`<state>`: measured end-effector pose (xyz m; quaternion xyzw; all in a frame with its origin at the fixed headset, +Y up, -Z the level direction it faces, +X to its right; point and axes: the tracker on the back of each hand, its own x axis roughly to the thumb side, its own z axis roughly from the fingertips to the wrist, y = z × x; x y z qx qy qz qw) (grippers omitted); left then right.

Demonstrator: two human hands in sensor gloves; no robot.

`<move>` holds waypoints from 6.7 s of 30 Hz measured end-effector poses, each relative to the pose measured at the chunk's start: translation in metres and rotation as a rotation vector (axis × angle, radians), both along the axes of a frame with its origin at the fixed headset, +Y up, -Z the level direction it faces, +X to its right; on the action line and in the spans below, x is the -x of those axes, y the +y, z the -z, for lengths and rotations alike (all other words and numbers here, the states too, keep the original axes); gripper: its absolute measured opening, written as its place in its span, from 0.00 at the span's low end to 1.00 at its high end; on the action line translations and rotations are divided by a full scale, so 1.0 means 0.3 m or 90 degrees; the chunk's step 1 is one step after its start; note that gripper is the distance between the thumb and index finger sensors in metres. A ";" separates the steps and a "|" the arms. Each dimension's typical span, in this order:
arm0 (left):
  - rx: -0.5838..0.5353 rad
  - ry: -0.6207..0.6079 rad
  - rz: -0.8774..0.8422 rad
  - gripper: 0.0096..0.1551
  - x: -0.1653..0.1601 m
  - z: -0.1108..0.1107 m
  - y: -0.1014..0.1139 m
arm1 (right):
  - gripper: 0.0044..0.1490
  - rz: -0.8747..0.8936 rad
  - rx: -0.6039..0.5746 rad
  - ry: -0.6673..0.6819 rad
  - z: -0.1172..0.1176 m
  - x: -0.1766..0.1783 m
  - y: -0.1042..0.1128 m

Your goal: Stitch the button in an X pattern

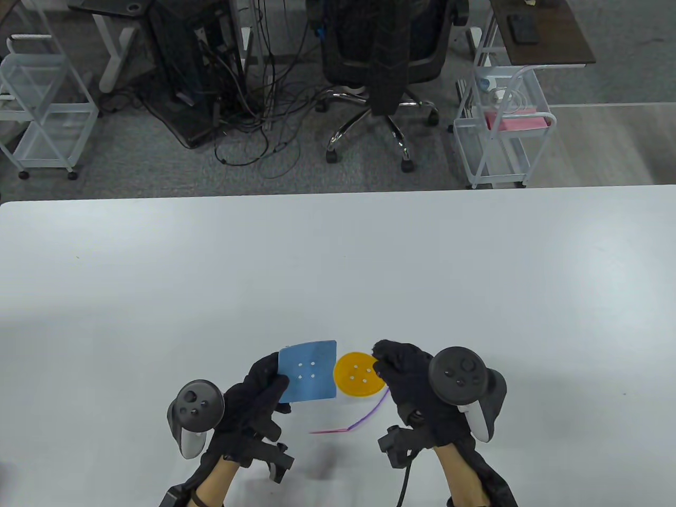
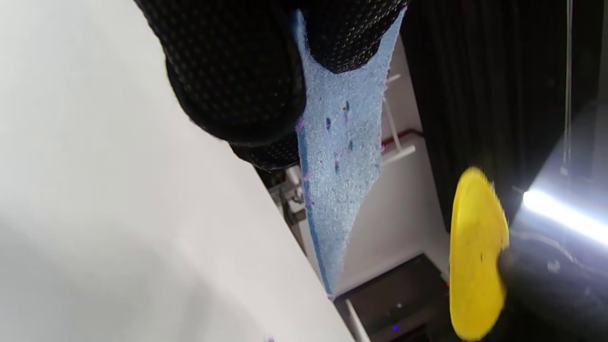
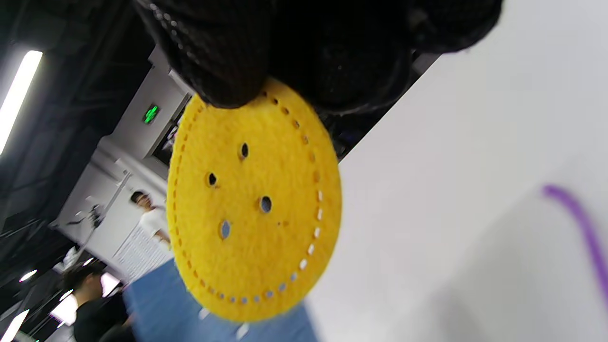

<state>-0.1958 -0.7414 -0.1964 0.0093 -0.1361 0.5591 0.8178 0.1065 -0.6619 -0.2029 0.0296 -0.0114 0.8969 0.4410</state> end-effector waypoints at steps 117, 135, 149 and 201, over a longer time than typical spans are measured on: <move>0.021 0.055 -0.097 0.23 0.108 0.017 0.007 | 0.35 -0.409 0.117 0.153 0.008 0.168 -0.222; 0.020 0.101 -0.136 0.23 0.155 0.014 0.017 | 0.33 -0.566 0.120 0.284 -0.048 0.315 -0.357; 0.024 0.108 -0.137 0.23 0.155 0.012 0.017 | 0.22 -0.587 0.064 0.272 -0.074 0.341 -0.356; 0.313 -0.212 -0.844 0.24 -0.005 0.008 -0.107 | 0.24 -0.031 -0.115 0.119 0.011 0.273 0.052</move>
